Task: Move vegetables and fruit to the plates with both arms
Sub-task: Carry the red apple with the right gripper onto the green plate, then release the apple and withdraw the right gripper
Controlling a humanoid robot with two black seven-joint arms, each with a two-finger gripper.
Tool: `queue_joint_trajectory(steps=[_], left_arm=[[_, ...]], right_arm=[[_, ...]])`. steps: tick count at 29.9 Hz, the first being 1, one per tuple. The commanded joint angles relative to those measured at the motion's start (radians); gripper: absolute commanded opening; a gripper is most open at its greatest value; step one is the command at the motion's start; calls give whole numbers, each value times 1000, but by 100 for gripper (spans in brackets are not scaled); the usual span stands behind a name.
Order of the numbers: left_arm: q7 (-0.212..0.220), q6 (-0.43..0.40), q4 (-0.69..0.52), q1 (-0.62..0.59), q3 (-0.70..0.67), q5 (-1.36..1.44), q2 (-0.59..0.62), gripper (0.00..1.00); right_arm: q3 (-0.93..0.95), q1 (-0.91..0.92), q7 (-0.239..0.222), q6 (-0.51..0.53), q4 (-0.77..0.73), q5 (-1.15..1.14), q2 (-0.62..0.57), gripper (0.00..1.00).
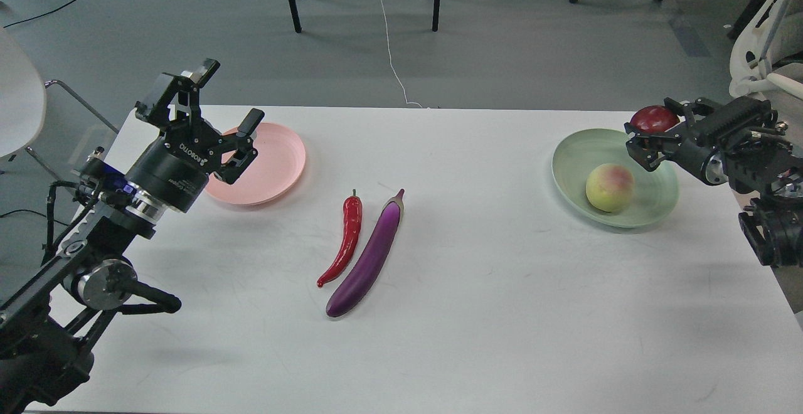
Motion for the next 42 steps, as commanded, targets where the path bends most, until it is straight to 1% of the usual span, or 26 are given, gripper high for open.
queue_joint_trajectory(steps=[1, 4, 5, 8, 9, 21, 26, 29, 34, 35, 37, 42], left_arm=[[0, 0, 0, 0, 0, 0, 0, 98], [0, 0, 0, 0, 0, 0, 0, 98], [0, 0, 0, 0, 0, -1, 0, 98], [0, 0, 0, 0, 0, 0, 0, 98], [0, 0, 0, 0, 0, 0, 0, 98], [0, 0, 0, -2, -1, -1, 0, 98], [0, 0, 0, 0, -6, 0, 0, 98], [0, 0, 0, -2, -6, 0, 2, 98], [0, 0, -7, -2, -6, 2, 14, 98], [0, 0, -8, -2, -6, 2, 15, 98], [0, 0, -15, -2, -5, 2, 19, 98], [0, 0, -47, -2, -3, 9, 34, 98]], right_arm=[[0, 1, 0, 0, 1, 1, 0, 69], [1, 0, 0, -1, 1, 2, 0, 71], [1, 0, 0, -1, 1, 2, 0, 75], [1, 1, 0, -1, 1, 4, 0, 94], [1, 3, 0, -1, 1, 4, 0, 96], [1, 18, 0, -6, 2, 5, 5, 98], [7, 38, 0, -33, 2, 20, 20, 98], [87, 65, 0, -33, 10, 147, 23, 99], [317, 81, 0, -24, 21, 569, 97, 99], [332, 85, 0, -12, 27, 630, 101, 99], [357, 113, 0, 61, 64, 750, 97, 99], [461, 144, 0, 383, 163, 1019, 34, 99]])
